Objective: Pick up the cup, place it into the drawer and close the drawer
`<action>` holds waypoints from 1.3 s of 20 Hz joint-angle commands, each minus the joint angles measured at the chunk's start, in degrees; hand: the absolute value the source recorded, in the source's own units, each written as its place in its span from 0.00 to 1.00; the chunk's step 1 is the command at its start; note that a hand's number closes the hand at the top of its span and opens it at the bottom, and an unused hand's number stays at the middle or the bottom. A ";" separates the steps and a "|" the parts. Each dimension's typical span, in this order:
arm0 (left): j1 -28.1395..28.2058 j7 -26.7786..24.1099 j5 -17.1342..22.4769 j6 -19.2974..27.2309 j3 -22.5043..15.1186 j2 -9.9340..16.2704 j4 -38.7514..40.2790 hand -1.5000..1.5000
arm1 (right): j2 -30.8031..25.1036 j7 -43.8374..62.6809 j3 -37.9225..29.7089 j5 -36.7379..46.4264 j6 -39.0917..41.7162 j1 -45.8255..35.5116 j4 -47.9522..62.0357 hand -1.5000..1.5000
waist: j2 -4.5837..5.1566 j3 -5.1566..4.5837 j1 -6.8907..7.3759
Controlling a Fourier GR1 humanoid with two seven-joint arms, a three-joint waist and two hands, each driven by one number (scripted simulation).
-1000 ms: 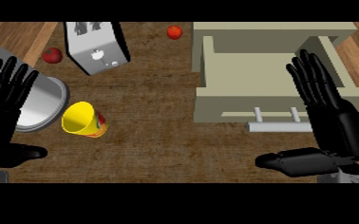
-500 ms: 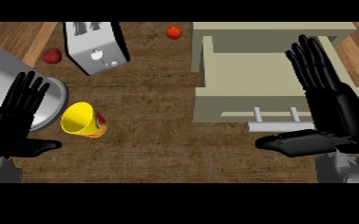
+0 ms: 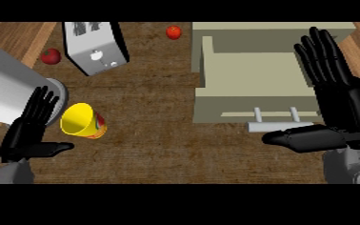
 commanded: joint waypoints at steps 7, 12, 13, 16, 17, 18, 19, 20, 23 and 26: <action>-7.60 -17.45 -7.60 1.35 -0.11 2.17 24.72 0.00 | -1.94 3.22 -3.13 -3.51 1.55 -2.38 -0.63 0.00 | 0.09 -0.04 -0.46; -11.46 -27.49 -10.62 0.28 -0.07 4.67 37.42 0.00 | -1.28 0.21 -2.19 -1.57 1.58 -3.00 3.45 0.00 | 0.44 -0.15 -0.96; -11.33 -26.66 -10.17 4.12 -0.47 0.70 35.82 0.00 | -3.77 2.06 -5.15 -5.04 3.60 -3.98 2.74 0.00 | 0.19 -0.07 -0.54; -10.99 -31.45 -10.19 -0.90 0.31 4.17 39.70 0.00 | -2.33 2.13 -2.89 -2.97 2.44 -2.85 1.28 0.00 | 0.37 -0.17 -0.92; -11.92 -31.73 -10.45 0.11 0.28 3.78 40.38 0.00 | -1.99 -0.58 -2.63 -2.61 3.25 -2.54 3.34 0.00 | 0.47 -0.18 -0.96; -14.30 -29.79 -9.89 1.49 0.78 2.75 40.91 0.00 | -2.04 4.00 -3.01 -3.67 1.49 -5.00 0.69 0.00 | 0.44 -0.22 -1.21; -14.06 -30.85 -11.24 2.89 -0.51 1.28 40.97 0.00 | -1.48 3.93 -1.90 -2.08 0.90 -3.52 -0.37 0.00 | 0.35 -0.18 -1.09; -14.09 -30.71 -10.42 -0.57 0.51 4.89 41.45 0.00 | -2.30 4.61 -2.26 -3.36 2.20 -3.97 0.60 0.00 | 0.49 -0.23 -1.24; -14.52 -32.30 -11.45 1.61 -0.19 3.20 42.27 0.00 | -2.46 3.08 -3.30 -3.52 2.23 -5.18 2.82 0.00 | 0.55 -0.22 -1.20; -14.45 -33.28 -11.52 1.33 -0.06 2.98 42.72 0.00 | -0.42 3.07 -0.30 -0.88 0.79 -2.54 -0.67 0.00 | 0.56 -0.29 -1.66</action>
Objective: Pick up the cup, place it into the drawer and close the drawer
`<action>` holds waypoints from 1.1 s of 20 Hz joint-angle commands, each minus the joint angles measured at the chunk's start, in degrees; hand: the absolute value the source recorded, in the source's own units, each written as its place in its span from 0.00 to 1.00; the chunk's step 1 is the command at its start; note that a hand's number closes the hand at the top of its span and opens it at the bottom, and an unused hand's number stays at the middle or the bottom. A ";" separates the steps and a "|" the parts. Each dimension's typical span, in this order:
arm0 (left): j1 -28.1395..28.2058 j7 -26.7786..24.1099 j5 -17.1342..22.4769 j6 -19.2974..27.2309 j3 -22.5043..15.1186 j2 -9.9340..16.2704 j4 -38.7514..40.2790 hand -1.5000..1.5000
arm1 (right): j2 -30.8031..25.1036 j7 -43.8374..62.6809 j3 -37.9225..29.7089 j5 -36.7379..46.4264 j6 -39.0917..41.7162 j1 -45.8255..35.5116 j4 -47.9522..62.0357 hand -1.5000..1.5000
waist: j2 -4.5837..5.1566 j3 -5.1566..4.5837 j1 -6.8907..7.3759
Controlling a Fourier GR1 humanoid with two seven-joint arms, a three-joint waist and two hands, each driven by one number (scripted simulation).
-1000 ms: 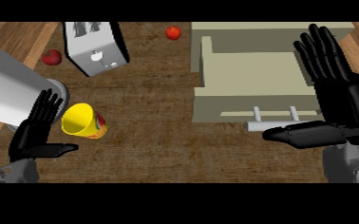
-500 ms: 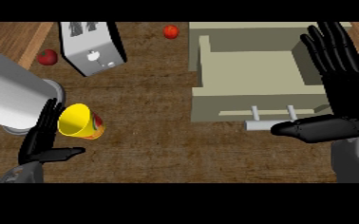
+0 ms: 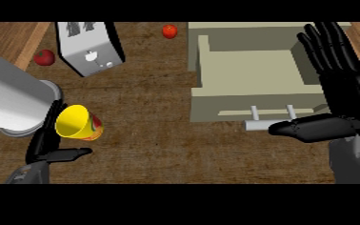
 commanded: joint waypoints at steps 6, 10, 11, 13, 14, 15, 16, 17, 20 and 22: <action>-4.45 -4.48 -0.49 -0.77 0.20 -2.36 2.06 0.00 | 0.55 2.07 0.75 -0.11 -0.75 -1.03 -1.33 0.00 | 0.16 -0.08 -0.64; -4.73 -3.74 -0.17 -5.07 0.13 -3.21 2.80 0.00 | -0.60 -1.56 -0.98 -0.48 1.07 0.83 0.38 0.00 | 0.19 -0.03 -0.53; -4.10 -3.98 0.04 -8.78 0.05 -2.59 2.69 0.00 | -0.41 -1.52 -0.70 -0.36 1.09 0.86 0.92 0.00 | 0.21 -0.04 -0.39; -4.18 -4.78 -0.17 -10.40 -0.48 -3.58 1.94 1.00 | -1.00 -0.55 -0.30 -0.46 1.81 2.65 -1.45 0.00 | 0.15 -0.08 -0.91; -3.58 -5.58 -0.23 -12.92 -0.78 -3.40 1.53 1.00 | -0.53 0.23 -0.33 0.17 0.23 -0.13 -0.63 0.00 | 0.23 -0.13 -0.41; -4.92 -5.49 0.28 -13.13 -0.45 -3.82 0.71 1.00 | -0.11 -0.24 -0.37 0.01 0.18 -0.43 0.82 0.00 | 0.31 -0.12 -0.29; -4.09 -9.06 -1.21 -7.56 -1.45 -4.59 -0.87 1.00 | -1.21 1.78 -1.20 -1.56 0.86 -0.28 -1.06 0.00 | 0.16 -0.11 -0.70; -2.61 -11.94 -0.98 -5.52 -0.94 -3.54 -2.12 1.00 | -1.91 -0.30 -2.09 -1.33 1.68 0.26 0.64 0.00 | 0.16 -0.05 -0.13; -3.62 -13.22 -0.66 4.83 0.62 -3.76 -3.10 1.00 | -1.36 -0.69 -1.25 -0.01 1.09 0.90 0.10 0.00 | 0.22 -0.03 -0.34; -3.65 -14.47 -1.52 8.95 0.48 -4.32 -3.29 1.00 | -1.95 -0.03 -2.32 -0.23 0.64 -0.30 0.77 0.00 | 0.17 -0.01 -0.18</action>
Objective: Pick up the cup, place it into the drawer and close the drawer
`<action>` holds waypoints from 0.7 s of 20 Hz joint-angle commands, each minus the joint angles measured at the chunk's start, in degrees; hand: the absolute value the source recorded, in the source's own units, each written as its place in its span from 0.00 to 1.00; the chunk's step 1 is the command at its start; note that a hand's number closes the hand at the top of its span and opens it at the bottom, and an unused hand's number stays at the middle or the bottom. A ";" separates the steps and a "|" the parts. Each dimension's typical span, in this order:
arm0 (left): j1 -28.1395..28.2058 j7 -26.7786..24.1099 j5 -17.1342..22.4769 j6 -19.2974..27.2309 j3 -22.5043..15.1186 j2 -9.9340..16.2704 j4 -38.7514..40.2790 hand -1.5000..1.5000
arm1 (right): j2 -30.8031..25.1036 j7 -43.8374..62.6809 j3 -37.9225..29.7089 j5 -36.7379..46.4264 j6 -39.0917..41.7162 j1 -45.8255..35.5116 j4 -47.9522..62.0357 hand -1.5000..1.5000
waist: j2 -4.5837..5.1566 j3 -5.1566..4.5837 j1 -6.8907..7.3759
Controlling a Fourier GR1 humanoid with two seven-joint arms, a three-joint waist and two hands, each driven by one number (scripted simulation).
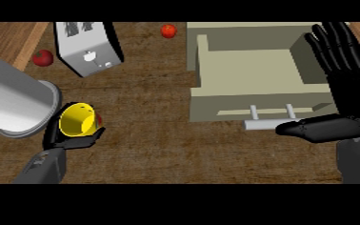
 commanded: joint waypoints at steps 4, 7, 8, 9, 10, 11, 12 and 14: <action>-1.30 -10.74 2.16 14.50 4.03 -7.33 -0.89 1.00 | -0.90 -0.90 -1.49 -1.23 1.04 -1.14 2.75 0.00 | 0.01 0.07 0.11; -3.94 -9.89 4.59 13.86 6.33 -8.77 -1.55 1.00 | 1.64 -0.72 0.17 1.34 -2.36 -3.00 3.23 0.00 | -0.17 0.11 0.70; -0.58 -14.38 4.11 10.74 5.49 -10.20 -2.12 1.00 | 0.66 -2.27 0.21 0.26 0.46 1.09 0.84 0.00 | -0.37 0.15 0.53; -1.53 -15.01 3.54 9.84 4.52 -12.38 -3.01 1.00 | -0.61 -0.61 -0.97 -1.57 1.53 1.33 0.26 0.00 | -0.41 0.13 0.11; -2.79 -11.82 4.04 3.42 4.22 -9.71 -3.72 1.00 | 0.24 1.07 -0.76 0.50 -1.71 -0.97 -0.20 0.00 | -0.56 0.14 0.73; -5.37 -10.71 3.95 4.62 4.01 -10.43 -4.16 1.00 | -0.18 -0.87 -1.16 -0.10 -0.27 -0.88 1.85 0.00 | -0.39 0.16 0.58; -4.80 -9.97 3.84 1.06 3.13 -9.79 -5.25 1.00 | 1.38 -3.00 1.00 2.20 -0.43 2.17 1.42 0.00 | -0.60 0.23 1.04; -8.07 -4.96 3.35 0.50 1.68 -8.62 -7.19 1.00 | -0.23 0.14 -1.22 -0.40 -0.07 1.80 -0.45 0.00 | -0.92 0.29 1.11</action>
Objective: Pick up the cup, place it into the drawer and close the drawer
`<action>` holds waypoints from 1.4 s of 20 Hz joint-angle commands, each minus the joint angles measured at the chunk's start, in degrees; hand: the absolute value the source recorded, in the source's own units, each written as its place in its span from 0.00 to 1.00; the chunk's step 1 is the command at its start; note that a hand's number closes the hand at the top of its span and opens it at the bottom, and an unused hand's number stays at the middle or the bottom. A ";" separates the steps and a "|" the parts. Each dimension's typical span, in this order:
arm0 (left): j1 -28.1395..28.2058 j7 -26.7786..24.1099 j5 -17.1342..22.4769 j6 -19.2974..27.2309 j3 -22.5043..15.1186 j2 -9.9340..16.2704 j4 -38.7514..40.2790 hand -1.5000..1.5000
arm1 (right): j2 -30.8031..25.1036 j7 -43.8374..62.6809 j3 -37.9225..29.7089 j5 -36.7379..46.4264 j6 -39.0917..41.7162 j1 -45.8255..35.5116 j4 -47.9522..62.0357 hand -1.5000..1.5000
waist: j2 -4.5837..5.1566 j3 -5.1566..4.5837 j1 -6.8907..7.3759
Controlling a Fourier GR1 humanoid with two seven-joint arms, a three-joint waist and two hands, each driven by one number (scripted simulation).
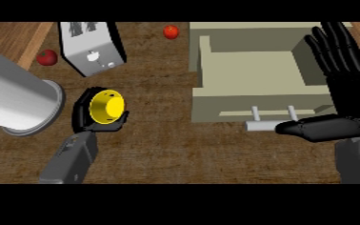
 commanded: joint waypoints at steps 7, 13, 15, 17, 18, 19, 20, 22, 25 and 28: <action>-8.84 9.62 -0.42 -2.35 -6.44 -4.77 -14.37 1.00 | 0.03 4.37 -0.15 0.26 -1.91 -0.22 -3.03 0.00 | -0.82 0.20 1.69; -15.59 25.22 -0.17 1.24 -10.52 -7.85 -25.56 1.00 | -0.87 -0.61 -0.63 1.10 0.56 1.67 0.66 0.00 | -0.83 0.22 1.96; -19.95 30.33 2.52 4.80 -14.07 -8.12 -26.98 1.00 | -0.63 0.57 -1.38 0.15 -0.17 1.39 -0.16 0.00 | -0.96 0.22 1.30; -20.34 31.62 4.17 8.40 -18.10 -8.15 -27.20 1.00 | 0.43 -0.97 -0.33 2.11 -1.36 -0.02 1.52 0.00 | -0.50 0.17 0.90; -24.66 37.09 3.56 10.08 -16.28 -8.16 -28.29 1.00 | -1.32 -0.23 -1.69 -0.30 0.78 -0.12 1.35 0.00 | -0.60 0.19 0.96; -25.59 38.45 4.01 11.34 -17.39 -8.17 -28.79 1.00 | -0.13 1.47 -0.59 0.88 -1.24 -1.52 0.97 0.00 | -0.54 0.17 0.93; -26.34 38.64 4.69 13.93 -20.05 -8.18 -28.09 1.00 | 1.21 -3.17 0.40 2.34 -0.41 3.97 -0.49 0.00 | -0.50 0.19 0.29; -30.13 41.89 6.78 17.44 -23.37 -8.19 -27.35 1.00 | 0.78 -1.02 0.92 2.93 -1.21 0.38 0.44 0.00 | -0.38 0.17 0.07; -35.79 46.30 6.46 20.13 -23.02 -8.19 -22.80 1.00 | -0.08 0.97 -0.78 0.67 -0.78 0.33 -0.45 0.00 | -0.21 0.17 -0.20; -40.88 47.49 8.45 23.98 -25.50 -8.20 -14.93 1.00 | -0.73 -3.60 -2.05 0.17 0.79 -1.09 3.91 0.00 | 0.23 0.21 -1.13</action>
